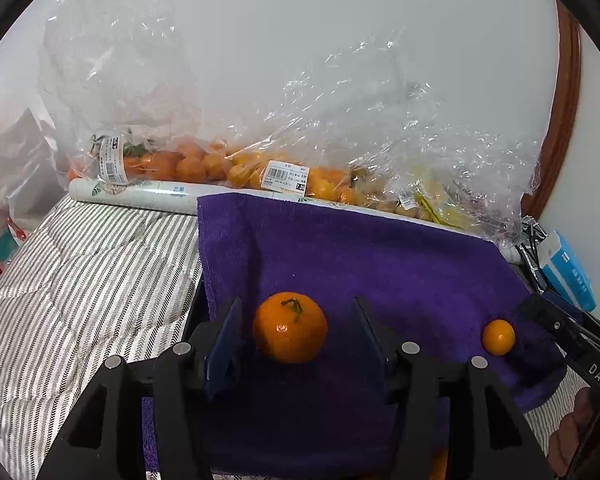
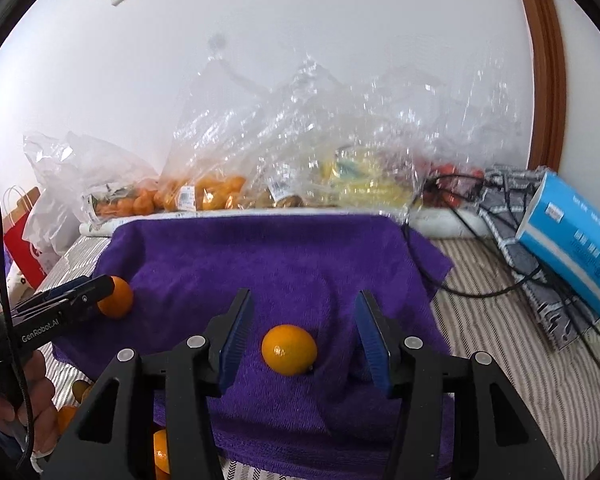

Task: Organize fruits
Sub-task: 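Lower the orange onto the towel and open the right gripper while the left releases the mandarin, then withdraw both grippers from the towel and move the right gripper to the red fruit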

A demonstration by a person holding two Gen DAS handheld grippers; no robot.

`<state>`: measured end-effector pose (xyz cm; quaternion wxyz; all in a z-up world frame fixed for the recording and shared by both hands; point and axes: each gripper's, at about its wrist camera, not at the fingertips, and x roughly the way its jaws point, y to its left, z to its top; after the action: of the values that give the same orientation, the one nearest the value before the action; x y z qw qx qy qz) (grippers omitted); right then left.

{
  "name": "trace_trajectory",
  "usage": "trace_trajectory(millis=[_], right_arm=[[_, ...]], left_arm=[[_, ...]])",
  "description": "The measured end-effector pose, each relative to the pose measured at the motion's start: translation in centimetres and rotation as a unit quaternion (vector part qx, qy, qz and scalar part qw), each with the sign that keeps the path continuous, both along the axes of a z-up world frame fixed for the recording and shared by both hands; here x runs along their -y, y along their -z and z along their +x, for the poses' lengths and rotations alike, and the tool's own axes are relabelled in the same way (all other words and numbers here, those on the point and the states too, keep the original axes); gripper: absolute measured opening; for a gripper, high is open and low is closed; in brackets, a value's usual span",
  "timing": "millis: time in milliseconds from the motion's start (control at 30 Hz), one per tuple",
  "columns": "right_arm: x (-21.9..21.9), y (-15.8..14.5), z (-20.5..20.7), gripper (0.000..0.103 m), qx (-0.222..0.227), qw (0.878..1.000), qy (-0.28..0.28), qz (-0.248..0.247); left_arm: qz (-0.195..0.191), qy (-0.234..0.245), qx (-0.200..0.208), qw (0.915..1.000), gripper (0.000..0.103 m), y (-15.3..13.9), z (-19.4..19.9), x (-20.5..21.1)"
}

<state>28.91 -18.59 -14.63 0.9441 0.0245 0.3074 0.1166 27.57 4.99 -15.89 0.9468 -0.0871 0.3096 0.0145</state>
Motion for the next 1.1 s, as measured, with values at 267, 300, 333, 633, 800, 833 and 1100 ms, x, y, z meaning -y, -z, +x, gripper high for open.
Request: trace_trajectory(millis=[267,300,333,633,800,833,1100], right_arm=[[-1.0,-0.2,-0.5,0.052,0.011,1.000,-0.012,-0.017],[-1.0,-0.2,-0.6,0.052,0.012,1.000,-0.014,-0.018],[-1.1,-0.2,-0.7,0.052,0.012,1.000,-0.015,-0.020],[-0.7,-0.5,-0.5,0.052,0.006,1.000,-0.011,-0.007],[-0.9,-0.9,-0.8,0.052,0.005,1.000,-0.025,0.001],[-1.0,-1.0,-0.8,0.052,-0.002,0.999,-0.036,0.011],[-2.8,-4.3,-3.1,0.052,0.002,0.999,-0.049,0.009]], left_arm=[[0.008,-0.013,0.026,0.9995,0.054,-0.6,-0.7,0.0],[0.010,-0.013,0.025,0.9995,0.054,-0.6,-0.7,0.0],[0.011,-0.013,0.024,0.9996,0.054,-0.5,-0.7,0.0],[0.006,-0.004,0.021,0.9998,0.054,-0.6,-0.6,0.2],[0.012,0.005,0.023,0.9997,0.054,-0.9,-0.7,0.6],[0.017,0.007,0.022,0.9996,0.054,-1.1,-0.8,0.7],[-0.013,0.030,0.022,0.9992,0.054,-4.5,-2.4,0.1]])
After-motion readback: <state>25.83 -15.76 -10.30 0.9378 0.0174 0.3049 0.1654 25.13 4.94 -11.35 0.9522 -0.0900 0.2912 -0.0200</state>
